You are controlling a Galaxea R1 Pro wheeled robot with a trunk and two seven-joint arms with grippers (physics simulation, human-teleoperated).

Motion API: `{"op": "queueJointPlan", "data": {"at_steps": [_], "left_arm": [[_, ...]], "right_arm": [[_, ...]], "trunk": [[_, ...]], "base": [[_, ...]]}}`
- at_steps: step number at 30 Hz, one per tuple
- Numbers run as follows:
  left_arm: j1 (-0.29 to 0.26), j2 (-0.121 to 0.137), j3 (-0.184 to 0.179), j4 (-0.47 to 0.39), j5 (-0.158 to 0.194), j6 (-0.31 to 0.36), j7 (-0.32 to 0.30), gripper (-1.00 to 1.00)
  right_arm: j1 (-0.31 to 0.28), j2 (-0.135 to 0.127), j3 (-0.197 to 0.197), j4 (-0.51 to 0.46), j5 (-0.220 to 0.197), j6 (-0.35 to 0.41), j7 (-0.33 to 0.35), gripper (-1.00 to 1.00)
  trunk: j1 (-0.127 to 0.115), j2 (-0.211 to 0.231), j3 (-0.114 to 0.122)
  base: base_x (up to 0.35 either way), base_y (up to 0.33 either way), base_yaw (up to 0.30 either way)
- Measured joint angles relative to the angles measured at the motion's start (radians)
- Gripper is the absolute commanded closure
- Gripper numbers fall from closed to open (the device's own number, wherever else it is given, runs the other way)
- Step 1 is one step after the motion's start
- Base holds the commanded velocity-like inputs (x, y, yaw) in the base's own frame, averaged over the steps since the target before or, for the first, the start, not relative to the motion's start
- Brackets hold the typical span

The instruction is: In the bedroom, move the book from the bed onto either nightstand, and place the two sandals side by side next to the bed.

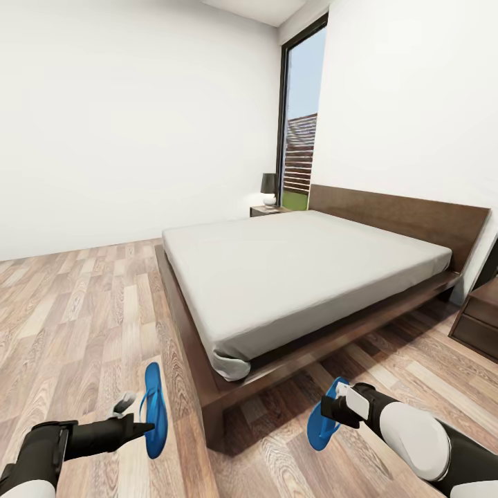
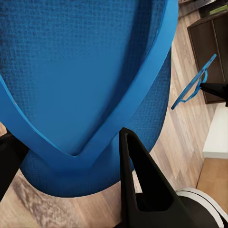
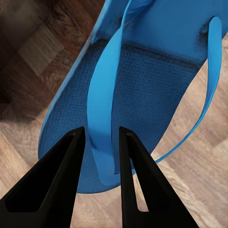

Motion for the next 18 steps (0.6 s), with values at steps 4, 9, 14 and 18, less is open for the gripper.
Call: {"op": "queueJointPlan", "data": {"at_steps": [4, 9, 14, 18], "left_arm": [[0.000, 0.007, 0.000, -0.001, 0.001, 0.000, -0.004, 1.00], [0.000, 0.020, 0.001, -0.007, 0.002, 0.003, -0.008, 1.00], [0.000, 0.024, 0.005, -0.010, 0.002, 0.008, -0.014, 1.00], [0.000, 0.027, 0.012, -0.013, 0.002, 0.011, -0.018, 1.00]], "right_arm": [[0.000, 0.000, 0.000, 0.000, 0.000, -0.002, 0.001, 1.00], [0.000, 0.004, 0.001, -0.001, 0.002, -0.004, -0.001, 1.00], [0.000, 0.047, 0.025, -0.001, 0.026, 0.004, -0.005, 1.00], [0.000, 0.095, 0.099, 0.000, 0.124, 0.015, -0.004, 1.00]], "trunk": [[0.000, 0.000, 0.000], [0.000, 0.000, 0.000], [0.000, 0.000, 0.000], [0.000, 0.000, 0.000]], "base": [[0.000, 0.000, 0.000], [0.000, 0.000, 0.000], [0.000, 0.000, 0.000], [0.000, 0.000, 0.000]]}}
